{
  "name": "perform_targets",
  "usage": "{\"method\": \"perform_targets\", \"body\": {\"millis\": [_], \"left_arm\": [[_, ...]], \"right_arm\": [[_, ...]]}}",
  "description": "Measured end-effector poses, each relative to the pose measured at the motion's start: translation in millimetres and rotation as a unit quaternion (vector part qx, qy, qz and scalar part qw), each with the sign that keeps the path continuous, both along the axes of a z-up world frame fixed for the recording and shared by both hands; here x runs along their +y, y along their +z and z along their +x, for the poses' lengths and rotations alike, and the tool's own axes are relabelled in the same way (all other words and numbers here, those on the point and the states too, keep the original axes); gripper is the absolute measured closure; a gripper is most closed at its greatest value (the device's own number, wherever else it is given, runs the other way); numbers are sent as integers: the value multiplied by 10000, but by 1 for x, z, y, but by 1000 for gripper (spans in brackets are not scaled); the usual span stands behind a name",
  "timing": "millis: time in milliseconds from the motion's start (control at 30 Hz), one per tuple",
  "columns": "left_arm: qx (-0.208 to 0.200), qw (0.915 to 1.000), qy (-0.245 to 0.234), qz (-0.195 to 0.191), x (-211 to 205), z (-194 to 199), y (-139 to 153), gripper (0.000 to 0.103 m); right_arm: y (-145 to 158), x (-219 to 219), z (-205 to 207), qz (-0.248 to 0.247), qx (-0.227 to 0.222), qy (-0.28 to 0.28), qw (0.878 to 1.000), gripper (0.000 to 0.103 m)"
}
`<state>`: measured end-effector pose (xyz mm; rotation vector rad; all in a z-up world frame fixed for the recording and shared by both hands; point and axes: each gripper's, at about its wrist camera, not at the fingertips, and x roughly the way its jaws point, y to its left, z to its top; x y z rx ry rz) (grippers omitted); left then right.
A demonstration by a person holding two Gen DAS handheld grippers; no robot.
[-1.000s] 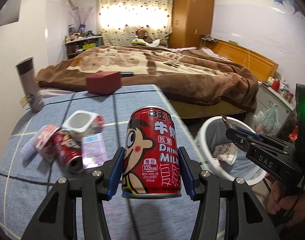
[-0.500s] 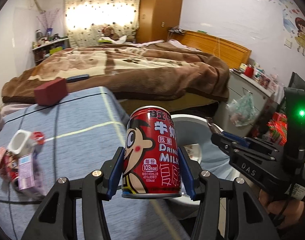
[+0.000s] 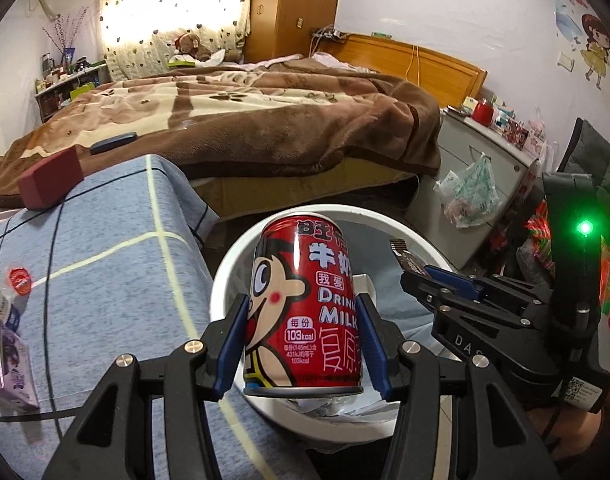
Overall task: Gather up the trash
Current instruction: 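Drop the wrapper into the bin with the right tool while the left tool drops the can, then move both open tools back over the trash pile toward the juice cartons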
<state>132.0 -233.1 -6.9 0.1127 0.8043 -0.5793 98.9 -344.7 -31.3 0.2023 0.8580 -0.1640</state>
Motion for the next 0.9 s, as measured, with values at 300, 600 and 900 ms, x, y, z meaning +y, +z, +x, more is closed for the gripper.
{"method": "perform_targets", "body": {"millis": [300,600,900], "left_arm": [[164,9998,-72,10,-8,5,-9,47],[128,9999,84,-22,4,6,-5,41],[-3,9997,230,-126,24,-3,7,41]], "right_arm": [[-8,-8,2,26,188,11,9998,81],[-3,-6,-4,81,76,-14,9999,57],[6,6,-8,95,-75,-11,9999,57]]}}
